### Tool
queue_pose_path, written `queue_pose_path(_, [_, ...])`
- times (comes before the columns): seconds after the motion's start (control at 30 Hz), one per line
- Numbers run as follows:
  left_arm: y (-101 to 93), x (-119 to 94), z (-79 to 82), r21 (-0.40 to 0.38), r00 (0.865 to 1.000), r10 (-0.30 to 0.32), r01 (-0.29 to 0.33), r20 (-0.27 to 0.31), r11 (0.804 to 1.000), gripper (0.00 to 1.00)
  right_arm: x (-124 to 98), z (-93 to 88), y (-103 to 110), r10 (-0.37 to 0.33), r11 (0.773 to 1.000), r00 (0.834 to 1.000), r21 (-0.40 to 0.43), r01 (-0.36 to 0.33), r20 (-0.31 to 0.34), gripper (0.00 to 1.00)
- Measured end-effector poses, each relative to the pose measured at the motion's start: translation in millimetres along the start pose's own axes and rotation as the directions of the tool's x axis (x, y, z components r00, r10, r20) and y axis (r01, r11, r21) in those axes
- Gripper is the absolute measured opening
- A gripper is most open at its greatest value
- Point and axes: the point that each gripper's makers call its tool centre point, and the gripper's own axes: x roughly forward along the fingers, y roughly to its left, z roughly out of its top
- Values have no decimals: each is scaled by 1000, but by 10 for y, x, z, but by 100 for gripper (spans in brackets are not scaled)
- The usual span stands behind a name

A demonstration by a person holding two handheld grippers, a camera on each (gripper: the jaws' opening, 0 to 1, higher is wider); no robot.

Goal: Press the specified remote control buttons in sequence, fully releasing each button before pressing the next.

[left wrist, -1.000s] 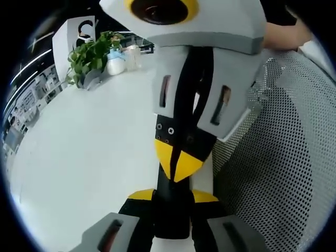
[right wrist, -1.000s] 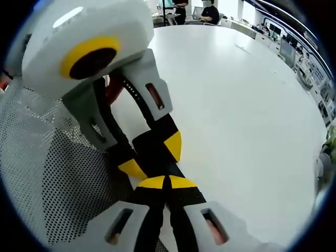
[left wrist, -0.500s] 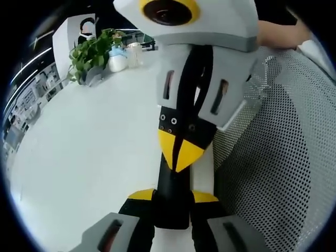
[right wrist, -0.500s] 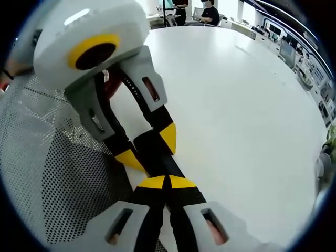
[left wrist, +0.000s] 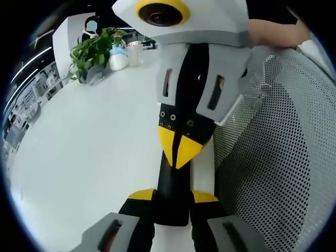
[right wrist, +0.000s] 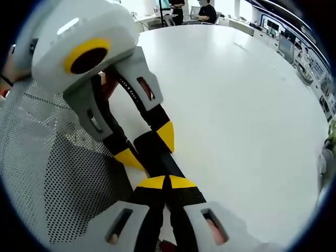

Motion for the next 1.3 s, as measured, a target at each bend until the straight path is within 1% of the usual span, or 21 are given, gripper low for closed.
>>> queue_pose_path(0.1, [1,2,-1,2,1000,-1,1,1,1000,25,-4,3,5,-8,1000,1000,-21,8,-8,0])
queue_pose_path(0.57, [1,0,4,2,1000,-2,2,2,1000,25,7,10,1,-10,1000,1000,-16,11,3,0])
queue_pose_path(0.77, [6,7,5,2,1000,-1,1,4,1000,25,9,11,1,-21,999,1000,-38,22,7,0])
queue_pose_path(1.1, [4,2,8,-1,1000,2,-2,4,1000,25,4,16,2,-19,1000,1000,-13,19,-3,0])
queue_pose_path(1.3, [1,1,12,-15,1000,13,-12,15,1000,25,-3,12,1,-24,1000,1000,10,24,9,0])
